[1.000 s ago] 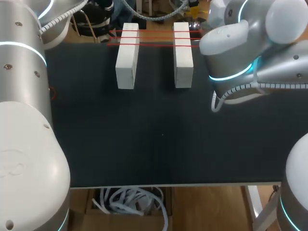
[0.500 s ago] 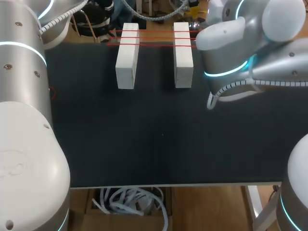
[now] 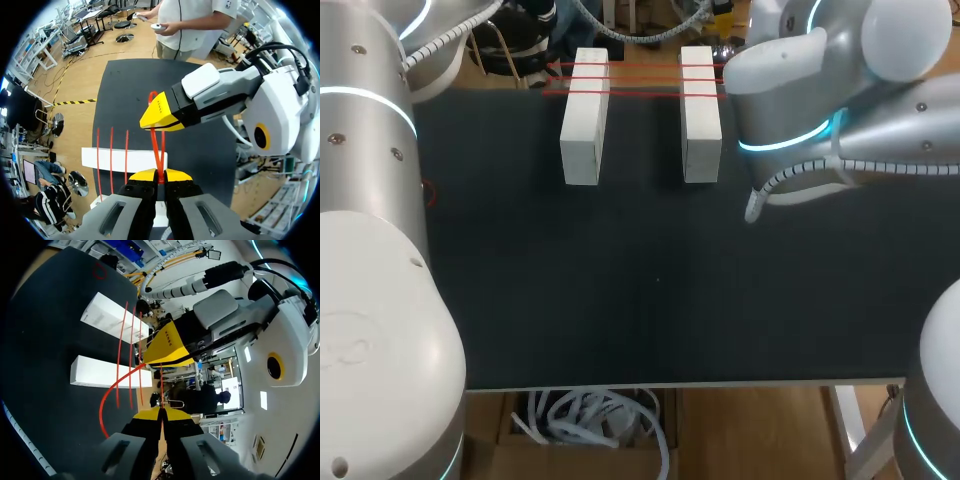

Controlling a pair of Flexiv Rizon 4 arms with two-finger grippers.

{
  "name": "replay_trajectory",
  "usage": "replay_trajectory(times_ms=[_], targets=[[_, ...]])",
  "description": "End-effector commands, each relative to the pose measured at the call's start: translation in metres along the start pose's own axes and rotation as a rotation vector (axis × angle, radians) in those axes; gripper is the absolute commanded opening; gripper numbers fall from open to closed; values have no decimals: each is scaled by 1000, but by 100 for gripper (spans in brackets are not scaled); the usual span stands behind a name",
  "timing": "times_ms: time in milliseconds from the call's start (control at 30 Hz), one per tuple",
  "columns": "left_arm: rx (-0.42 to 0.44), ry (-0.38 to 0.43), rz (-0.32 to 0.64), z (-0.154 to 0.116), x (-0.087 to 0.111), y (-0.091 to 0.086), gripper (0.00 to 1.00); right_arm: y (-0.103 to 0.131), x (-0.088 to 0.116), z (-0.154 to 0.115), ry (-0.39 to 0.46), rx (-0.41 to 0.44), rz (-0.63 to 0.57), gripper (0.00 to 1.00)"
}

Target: Grab the tape and strap the tape.

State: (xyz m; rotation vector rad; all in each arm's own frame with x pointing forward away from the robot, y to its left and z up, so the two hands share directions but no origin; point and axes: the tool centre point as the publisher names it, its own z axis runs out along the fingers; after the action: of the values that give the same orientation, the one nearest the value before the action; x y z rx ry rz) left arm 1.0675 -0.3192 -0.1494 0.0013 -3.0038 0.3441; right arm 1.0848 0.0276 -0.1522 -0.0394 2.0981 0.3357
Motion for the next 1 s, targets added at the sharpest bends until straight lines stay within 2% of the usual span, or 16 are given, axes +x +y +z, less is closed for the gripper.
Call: replay_trajectory(times_ms=[33,1000], targets=[[-5,4,-1,-1,-1,-1,0,-2,-2,-2,9,7,-2,0],[-5,4,-1,-1,-1,-1,0,6,4,0,30,-8,6,0]])
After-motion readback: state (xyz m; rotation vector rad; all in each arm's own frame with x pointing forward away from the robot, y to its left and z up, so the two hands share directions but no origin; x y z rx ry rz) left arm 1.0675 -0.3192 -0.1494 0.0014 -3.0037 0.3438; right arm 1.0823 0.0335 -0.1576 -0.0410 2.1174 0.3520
